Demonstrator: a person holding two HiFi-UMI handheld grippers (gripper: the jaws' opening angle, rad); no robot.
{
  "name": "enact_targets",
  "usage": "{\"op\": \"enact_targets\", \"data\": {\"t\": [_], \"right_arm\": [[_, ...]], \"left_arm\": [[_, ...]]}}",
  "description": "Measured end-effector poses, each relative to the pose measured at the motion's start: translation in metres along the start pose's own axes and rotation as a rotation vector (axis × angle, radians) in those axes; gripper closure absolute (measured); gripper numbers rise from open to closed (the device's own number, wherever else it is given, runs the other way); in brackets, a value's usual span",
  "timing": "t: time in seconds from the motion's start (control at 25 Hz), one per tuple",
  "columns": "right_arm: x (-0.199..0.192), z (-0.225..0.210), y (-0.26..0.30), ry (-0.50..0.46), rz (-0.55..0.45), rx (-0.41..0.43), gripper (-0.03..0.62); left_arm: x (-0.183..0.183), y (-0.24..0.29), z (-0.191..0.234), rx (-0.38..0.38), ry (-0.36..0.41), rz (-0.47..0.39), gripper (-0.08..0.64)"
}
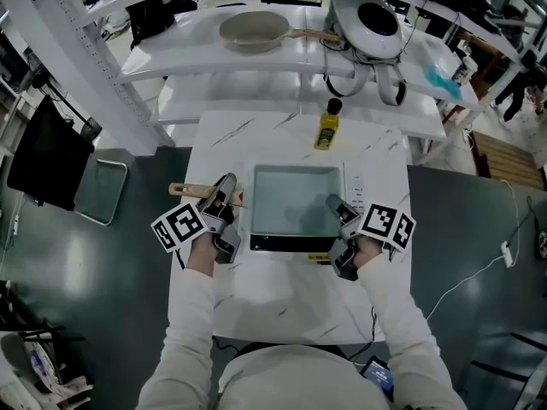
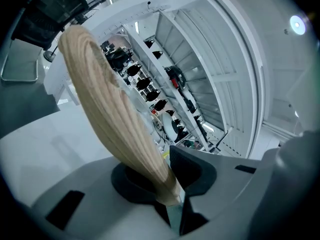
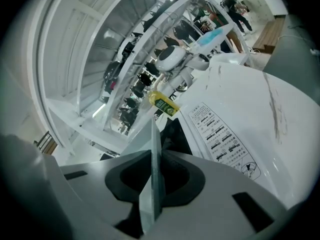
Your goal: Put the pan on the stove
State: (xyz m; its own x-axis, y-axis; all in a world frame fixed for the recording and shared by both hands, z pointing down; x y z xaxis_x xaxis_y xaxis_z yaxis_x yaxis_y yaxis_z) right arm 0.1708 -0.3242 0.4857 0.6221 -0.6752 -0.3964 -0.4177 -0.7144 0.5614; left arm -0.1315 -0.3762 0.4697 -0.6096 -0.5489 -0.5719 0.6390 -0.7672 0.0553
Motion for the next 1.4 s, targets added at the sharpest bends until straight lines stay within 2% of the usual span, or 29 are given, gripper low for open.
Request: {"op": "enact_targets", "data": {"t": [0.32, 0.48, 0.68, 0.92, 1.08, 1.4], "right_arm": [[0.001, -0.002, 0.001, 0.012, -0.004, 0.039, 0.514], [0.0, -0.002, 0.001, -0.015, -0.001, 0.073, 0.514], [0.0, -0.004, 0.001, -0.016, -0.014, 0.11, 0.514], [0.001, -0.002, -0.001, -0.087, -0.021, 0.096, 0.509], [0.004, -0.003, -0.004, -0.122, -0.037, 0.084, 0.508], [0.007, -0.006, -0.012, -0.167, -0.069, 0.06, 0.449]], "left_arm": [[0.0, 0.002, 0.001, -0.015, 0.019, -0.012, 0.463], [0.0, 0.001, 0.001, -0.017, 0.034, -0.015, 0.461], [-0.005, 0.002, -0.001, -0.004, 0.057, 0.004, 0.402], [-0.003, -0.002, -0.002, 0.018, 0.063, 0.008, 0.36], [-0.006, -0.005, -0.005, 0.032, 0.106, 0.038, 0.34], [-0.015, -0.016, -0.009, 0.031, 0.106, 0.054, 0.336]]}}
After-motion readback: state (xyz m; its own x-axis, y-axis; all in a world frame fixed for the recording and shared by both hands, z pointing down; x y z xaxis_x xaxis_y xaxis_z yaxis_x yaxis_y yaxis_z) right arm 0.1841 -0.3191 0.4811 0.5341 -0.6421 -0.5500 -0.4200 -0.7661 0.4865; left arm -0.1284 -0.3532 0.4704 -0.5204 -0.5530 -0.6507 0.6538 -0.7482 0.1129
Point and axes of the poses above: the fingertips, and each gripper's own axes: y forward along the fingers, z to its left, x out of its top, the point moved 6 cm from there along -y, backward along the fingers, and after that the axes turned 6 degrees about -x, right-handed, at the moved point
